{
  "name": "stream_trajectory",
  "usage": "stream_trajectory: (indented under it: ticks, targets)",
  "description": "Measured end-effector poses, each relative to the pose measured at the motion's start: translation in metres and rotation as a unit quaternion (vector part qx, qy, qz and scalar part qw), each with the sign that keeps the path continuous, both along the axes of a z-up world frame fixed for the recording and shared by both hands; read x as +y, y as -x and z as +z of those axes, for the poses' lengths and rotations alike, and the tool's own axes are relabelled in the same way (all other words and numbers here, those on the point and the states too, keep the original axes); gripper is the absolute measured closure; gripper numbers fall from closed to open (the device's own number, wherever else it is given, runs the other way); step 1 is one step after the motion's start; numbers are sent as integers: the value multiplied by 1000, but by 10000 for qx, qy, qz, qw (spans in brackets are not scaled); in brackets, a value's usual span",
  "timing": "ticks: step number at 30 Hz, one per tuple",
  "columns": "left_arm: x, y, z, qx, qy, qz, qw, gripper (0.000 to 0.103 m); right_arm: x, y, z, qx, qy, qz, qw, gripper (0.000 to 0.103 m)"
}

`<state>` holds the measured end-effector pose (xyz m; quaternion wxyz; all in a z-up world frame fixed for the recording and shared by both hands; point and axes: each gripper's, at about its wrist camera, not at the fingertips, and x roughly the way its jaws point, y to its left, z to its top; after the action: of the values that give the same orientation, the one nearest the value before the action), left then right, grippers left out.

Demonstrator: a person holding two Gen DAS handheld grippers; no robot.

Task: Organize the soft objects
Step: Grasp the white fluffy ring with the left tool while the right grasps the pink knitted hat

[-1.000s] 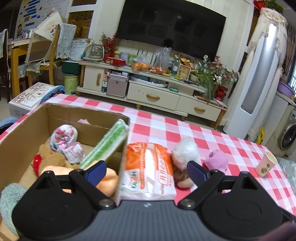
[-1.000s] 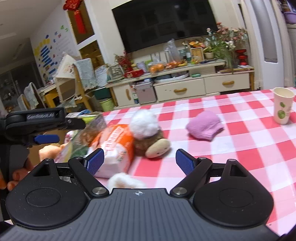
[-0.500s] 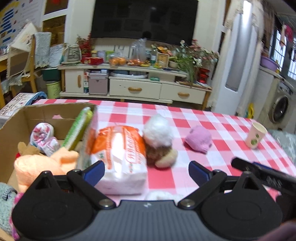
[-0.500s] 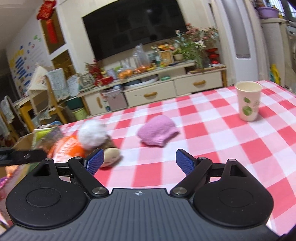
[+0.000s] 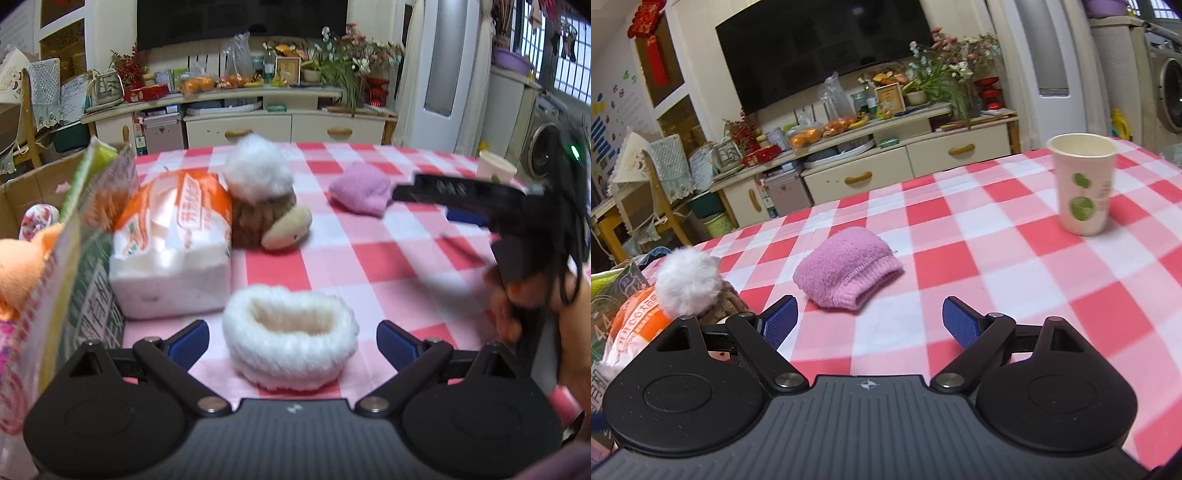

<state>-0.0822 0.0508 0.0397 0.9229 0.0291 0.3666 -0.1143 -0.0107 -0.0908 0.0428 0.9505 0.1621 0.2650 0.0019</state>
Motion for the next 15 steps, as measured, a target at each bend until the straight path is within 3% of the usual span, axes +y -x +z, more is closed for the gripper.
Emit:
stream_trajectory:
  ticks: [15]
  targets:
    - [-7, -23, -15, 294, 38, 233, 9993, 7, 10, -71, -7, -102, 256, 485, 9984, 0]
